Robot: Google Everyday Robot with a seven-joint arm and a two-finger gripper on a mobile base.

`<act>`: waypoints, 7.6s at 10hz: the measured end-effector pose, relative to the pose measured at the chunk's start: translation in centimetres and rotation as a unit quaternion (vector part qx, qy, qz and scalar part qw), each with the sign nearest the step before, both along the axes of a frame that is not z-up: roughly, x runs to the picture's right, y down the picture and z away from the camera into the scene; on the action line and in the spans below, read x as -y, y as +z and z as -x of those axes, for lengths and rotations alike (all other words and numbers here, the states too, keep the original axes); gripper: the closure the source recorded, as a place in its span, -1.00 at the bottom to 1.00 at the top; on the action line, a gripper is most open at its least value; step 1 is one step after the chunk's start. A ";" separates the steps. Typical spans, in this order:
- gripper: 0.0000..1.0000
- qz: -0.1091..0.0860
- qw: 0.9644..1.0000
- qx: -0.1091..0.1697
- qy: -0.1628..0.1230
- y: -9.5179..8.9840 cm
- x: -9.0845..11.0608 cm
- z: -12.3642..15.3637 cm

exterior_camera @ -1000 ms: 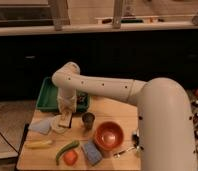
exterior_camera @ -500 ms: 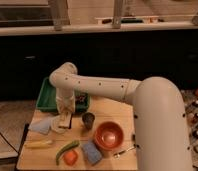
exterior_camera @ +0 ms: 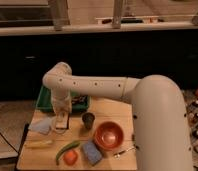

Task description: Place eraser in paper cup

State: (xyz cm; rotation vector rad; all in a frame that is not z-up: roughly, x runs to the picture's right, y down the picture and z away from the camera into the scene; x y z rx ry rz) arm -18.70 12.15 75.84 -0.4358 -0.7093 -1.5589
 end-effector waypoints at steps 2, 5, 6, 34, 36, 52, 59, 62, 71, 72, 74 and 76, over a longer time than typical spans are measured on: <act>1.00 -0.003 1.000 0.010 -0.013 -0.6 -0.1 0.5; 1.00 0.009 0.998 0.020 -0.052 -1.3 -0.8 1.7; 1.00 0.014 0.998 0.023 -0.060 -1.4 -1.0 1.9; -0.60 -0.001 0.999 -0.012 -0.038 -0.5 2.2 1.7; -0.60 -0.009 1.000 -0.011 -0.025 -0.9 2.6 1.0; -0.60 -0.017 1.000 -0.008 -0.011 -1.4 2.9 0.6; -0.60 -0.017 1.000 -0.008 -0.011 -1.4 2.9 0.5; -0.60 -0.017 1.000 -0.008 -0.011 -1.4 2.9 0.5; -0.60 -0.017 1.000 -0.008 -0.011 -1.4 2.9 0.5; -0.60 -0.017 1.000 -0.008 -0.011 -1.4 2.9 0.5; -0.60 -0.017 1.000 -0.008 -0.011 -1.4 2.9 0.5; -0.60 -0.017 1.000 -0.008 -0.011 -1.4 2.9 0.5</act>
